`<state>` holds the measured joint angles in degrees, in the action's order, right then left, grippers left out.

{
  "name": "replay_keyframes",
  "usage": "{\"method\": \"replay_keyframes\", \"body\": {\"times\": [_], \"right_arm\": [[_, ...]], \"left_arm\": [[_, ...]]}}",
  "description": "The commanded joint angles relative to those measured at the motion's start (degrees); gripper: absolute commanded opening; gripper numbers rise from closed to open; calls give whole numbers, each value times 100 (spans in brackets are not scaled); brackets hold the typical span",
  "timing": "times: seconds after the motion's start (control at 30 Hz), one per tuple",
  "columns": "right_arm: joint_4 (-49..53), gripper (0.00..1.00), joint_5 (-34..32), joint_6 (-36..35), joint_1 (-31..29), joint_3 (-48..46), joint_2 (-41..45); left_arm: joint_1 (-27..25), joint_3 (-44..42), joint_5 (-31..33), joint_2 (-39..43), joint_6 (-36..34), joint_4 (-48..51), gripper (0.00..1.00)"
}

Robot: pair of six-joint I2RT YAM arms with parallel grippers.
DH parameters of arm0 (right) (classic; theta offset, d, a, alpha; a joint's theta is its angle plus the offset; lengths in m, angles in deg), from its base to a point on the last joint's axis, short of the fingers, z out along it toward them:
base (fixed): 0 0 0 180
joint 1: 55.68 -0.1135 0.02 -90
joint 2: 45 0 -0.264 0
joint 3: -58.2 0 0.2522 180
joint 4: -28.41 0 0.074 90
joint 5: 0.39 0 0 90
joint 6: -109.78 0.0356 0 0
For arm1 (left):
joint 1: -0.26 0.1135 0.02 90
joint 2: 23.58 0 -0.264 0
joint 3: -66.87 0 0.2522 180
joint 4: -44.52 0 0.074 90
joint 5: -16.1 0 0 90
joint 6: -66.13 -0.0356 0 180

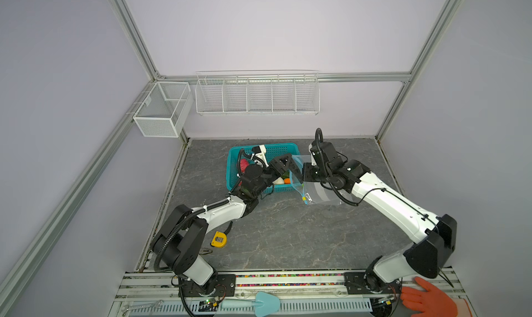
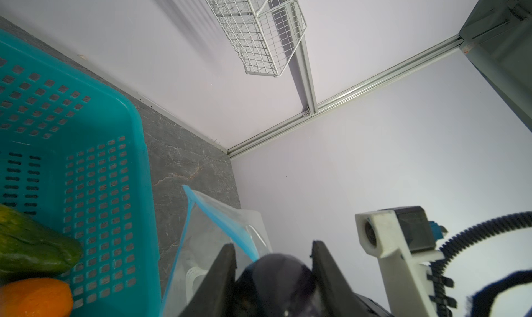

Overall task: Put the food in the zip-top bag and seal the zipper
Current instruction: 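Lower the dark eggplant into the bag opening with the left gripper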

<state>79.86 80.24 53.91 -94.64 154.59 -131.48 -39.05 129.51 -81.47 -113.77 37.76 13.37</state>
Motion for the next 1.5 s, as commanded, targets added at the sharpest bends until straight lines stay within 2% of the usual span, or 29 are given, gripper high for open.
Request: {"method": "replay_keyframes", "body": {"times": [0.0,1.17,1.47], "right_arm": [[-69,6,39,58,45,142,65],[-240,6,186,136,143,71,-77],[-248,6,219,135,146,100,-107]], "left_arm": [[-33,-87,-34,-96,-120,-33,4],[-151,42,72,-222,-530,454,6],[-164,-32,167,-156,-261,228,6]]}}
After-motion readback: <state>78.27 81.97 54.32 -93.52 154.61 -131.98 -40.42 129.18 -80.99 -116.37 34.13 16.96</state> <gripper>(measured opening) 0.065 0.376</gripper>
